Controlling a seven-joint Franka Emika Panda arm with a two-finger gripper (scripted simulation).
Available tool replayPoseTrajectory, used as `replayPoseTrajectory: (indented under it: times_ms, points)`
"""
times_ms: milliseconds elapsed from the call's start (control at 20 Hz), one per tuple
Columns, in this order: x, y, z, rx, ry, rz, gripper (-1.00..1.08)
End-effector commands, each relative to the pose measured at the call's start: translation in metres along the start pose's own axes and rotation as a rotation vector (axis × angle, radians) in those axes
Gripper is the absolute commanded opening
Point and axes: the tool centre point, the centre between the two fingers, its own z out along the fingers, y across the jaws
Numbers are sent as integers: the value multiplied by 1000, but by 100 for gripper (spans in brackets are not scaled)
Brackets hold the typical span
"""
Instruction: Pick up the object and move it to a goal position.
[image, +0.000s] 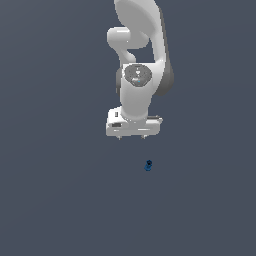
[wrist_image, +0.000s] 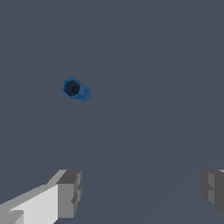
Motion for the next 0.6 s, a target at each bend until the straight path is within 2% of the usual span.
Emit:
replayPoseTrajectory:
  times_ms: [0, 150, 400, 550]
  points:
    - [0, 0, 0, 0, 0, 0, 100]
    - [1, -6, 1, 3, 2, -7, 100]
    - [6, -30, 5, 15, 11, -41, 100]
    - [6, -34, 5, 17, 12, -50, 100]
